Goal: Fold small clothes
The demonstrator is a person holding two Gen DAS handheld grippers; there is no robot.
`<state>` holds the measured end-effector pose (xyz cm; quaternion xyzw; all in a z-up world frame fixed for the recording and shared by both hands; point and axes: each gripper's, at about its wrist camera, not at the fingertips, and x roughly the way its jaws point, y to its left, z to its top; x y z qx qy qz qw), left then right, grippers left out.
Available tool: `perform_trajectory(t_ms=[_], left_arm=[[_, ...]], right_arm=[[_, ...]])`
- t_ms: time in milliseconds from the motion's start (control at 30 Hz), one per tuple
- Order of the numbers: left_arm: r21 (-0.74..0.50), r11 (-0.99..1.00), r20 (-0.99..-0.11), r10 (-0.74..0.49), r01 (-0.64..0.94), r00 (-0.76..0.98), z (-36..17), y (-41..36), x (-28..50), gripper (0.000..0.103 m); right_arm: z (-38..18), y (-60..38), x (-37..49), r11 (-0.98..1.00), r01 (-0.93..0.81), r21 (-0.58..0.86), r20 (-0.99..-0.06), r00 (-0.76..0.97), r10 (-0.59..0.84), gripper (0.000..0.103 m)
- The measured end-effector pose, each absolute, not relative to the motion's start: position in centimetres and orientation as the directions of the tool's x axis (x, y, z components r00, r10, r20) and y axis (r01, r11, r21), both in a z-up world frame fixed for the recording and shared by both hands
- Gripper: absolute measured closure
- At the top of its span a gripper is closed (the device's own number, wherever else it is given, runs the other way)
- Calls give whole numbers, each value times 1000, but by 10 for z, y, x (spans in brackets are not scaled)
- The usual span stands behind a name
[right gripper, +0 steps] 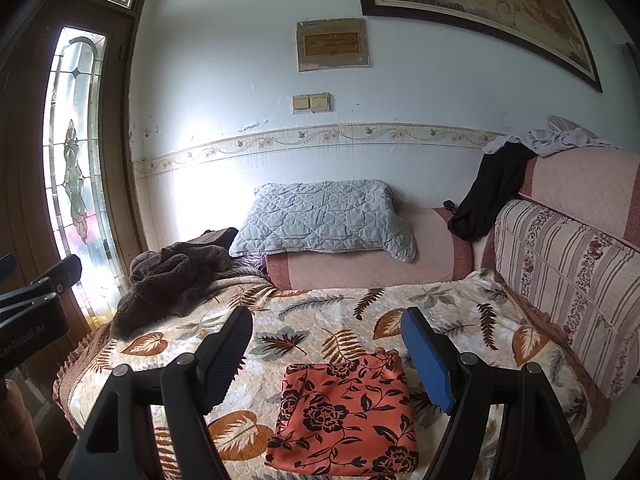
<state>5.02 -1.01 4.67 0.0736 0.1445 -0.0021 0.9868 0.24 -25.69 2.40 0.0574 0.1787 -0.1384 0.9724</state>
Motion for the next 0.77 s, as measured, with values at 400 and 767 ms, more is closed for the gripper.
perform_trajectory(t_ms=[400,767], left_arm=[[152,988,-323,50,0,945,35,-22,101,0],[25,998,-465,-41,60,884,-16,-26,174,0]], right_arm=[[11,-268,62,960,272,71,-400,889,-222,23],[-42,-320,98,946,312,82,-485,842,-236,23]])
